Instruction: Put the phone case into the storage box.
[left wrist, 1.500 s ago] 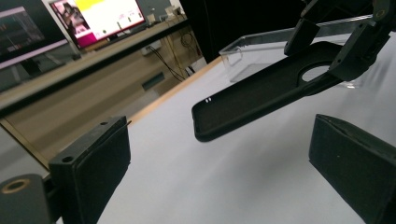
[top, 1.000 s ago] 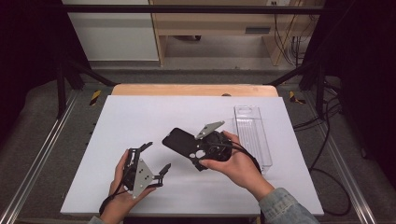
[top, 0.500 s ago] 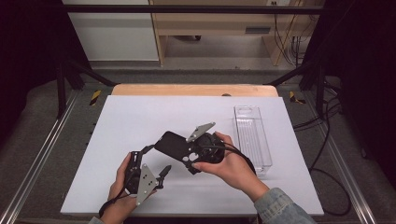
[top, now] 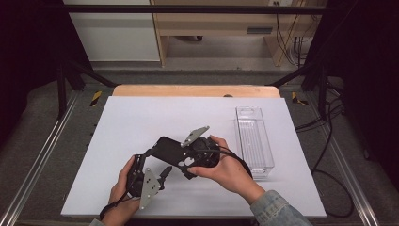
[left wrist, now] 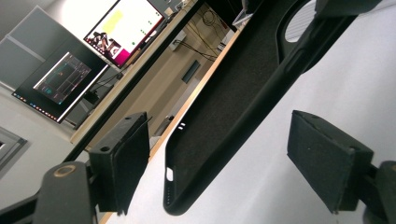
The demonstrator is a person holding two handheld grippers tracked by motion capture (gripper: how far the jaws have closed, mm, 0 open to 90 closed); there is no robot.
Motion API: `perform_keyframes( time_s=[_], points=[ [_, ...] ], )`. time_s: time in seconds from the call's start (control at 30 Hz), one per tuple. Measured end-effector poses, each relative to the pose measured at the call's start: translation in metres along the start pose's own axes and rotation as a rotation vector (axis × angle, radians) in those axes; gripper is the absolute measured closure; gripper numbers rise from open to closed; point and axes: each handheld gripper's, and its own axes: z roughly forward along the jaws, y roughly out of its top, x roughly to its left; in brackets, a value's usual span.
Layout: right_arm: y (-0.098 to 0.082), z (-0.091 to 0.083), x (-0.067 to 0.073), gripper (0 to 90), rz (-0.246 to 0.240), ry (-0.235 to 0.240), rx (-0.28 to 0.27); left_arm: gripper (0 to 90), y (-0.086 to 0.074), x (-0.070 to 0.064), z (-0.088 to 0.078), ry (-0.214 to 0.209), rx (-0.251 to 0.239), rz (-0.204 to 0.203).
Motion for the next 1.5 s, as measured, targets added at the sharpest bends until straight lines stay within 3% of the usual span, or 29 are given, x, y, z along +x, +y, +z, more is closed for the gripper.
perform_keyframes(
  time_s=[0.63,0.73,1.2,1.37,1.5],
  points=[
    [0.006,0.004,0.006,17.0,-0.02,0.03,0.001,36.3,0.0,-0.005,0.001,0.011,0.007,0.095],
    [0.007,0.006,0.008,17.0,-0.028,0.038,0.001,41.3,0.0,-0.006,0.0,0.013,0.009,0.127],
    [0.01,0.01,0.011,16.4,-0.028,0.059,0.022,55.7,-0.002,-0.009,0.001,0.018,0.036,0.186],
    [0.009,0.01,0.01,16.0,-0.026,0.068,0.008,70.0,-0.002,-0.009,0.0,0.0,0.045,0.198],
    [0.008,0.01,0.008,14.3,-0.006,0.084,-0.015,75.4,-0.001,-0.011,0.001,-0.027,0.076,0.222]
  ],
)
